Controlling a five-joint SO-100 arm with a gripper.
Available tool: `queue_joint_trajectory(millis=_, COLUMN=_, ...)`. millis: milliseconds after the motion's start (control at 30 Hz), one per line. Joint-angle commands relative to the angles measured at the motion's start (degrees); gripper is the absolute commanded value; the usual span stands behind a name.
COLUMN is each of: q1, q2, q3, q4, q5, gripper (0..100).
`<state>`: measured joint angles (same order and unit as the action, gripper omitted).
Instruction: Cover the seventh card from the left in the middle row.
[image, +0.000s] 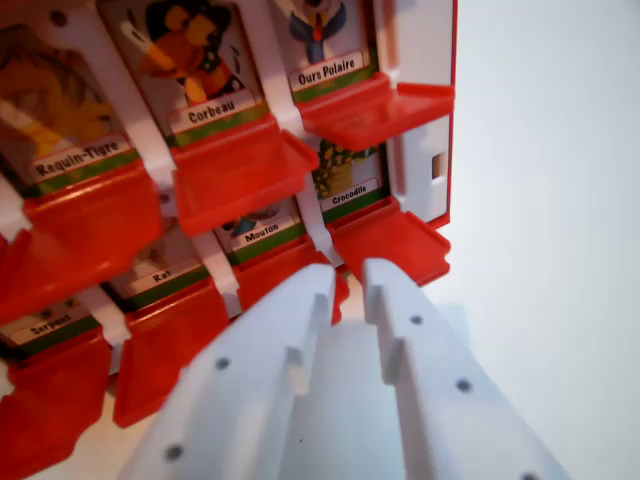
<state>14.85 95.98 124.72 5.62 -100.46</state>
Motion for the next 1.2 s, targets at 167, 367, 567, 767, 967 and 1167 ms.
queue_joint_trajectory(millis=167, q1=0.44, q2=-2.64, q3=-9.05, q4=-1.32, q5=-0.70, gripper=3)
queue_joint_trajectory(millis=367, q1=0.44, q2=-4.83, q3=-10.55, q4=-1.93, q5=-0.79, gripper=3)
queue_joint_trajectory(millis=567, q1=0.26, q2=-6.86, q3=-10.99, q4=-3.34, q5=-0.79, gripper=3)
queue_joint_trajectory(millis=767, q1=-0.18, q2=-8.09, q3=-12.30, q4=-3.60, q5=-0.70, gripper=3)
queue_joint_trajectory(millis=967, q1=-0.79, q2=-8.70, q3=-14.50, q4=-3.43, q5=-0.26, gripper=3)
queue_joint_trajectory(millis=1167, q1=-1.58, q2=-8.88, q3=-15.56, q4=-3.16, q5=0.00, gripper=3)
